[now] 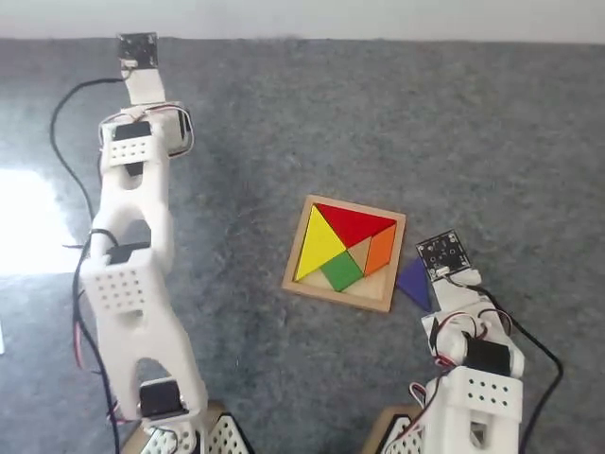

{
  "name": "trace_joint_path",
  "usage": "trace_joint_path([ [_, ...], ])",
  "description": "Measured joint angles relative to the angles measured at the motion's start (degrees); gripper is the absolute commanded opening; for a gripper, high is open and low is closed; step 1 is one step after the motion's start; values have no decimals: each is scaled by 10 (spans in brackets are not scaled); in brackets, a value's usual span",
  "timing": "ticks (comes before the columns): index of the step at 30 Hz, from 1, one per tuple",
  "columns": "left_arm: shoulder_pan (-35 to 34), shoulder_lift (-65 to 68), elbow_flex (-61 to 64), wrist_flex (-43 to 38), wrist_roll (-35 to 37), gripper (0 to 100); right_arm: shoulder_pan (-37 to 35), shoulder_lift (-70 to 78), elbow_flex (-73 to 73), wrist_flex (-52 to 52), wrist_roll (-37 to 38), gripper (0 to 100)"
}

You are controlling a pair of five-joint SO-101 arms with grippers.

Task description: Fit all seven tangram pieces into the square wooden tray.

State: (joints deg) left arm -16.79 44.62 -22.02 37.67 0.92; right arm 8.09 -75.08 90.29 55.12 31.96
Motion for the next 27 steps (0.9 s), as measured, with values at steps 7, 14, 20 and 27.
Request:
trace_joint_path([
  [7,-17,160,-169,-90,-1,160,0,0,0,0,0,216],
  [14,-27,370,-414,-184,-1,160,0,0,0,0,0,216],
  [20,-30,528,-634,-155,-1,160,0,0,0,0,0,216],
  [27,-30,514,-704,110,22,160,0,0,0,0,0,216],
])
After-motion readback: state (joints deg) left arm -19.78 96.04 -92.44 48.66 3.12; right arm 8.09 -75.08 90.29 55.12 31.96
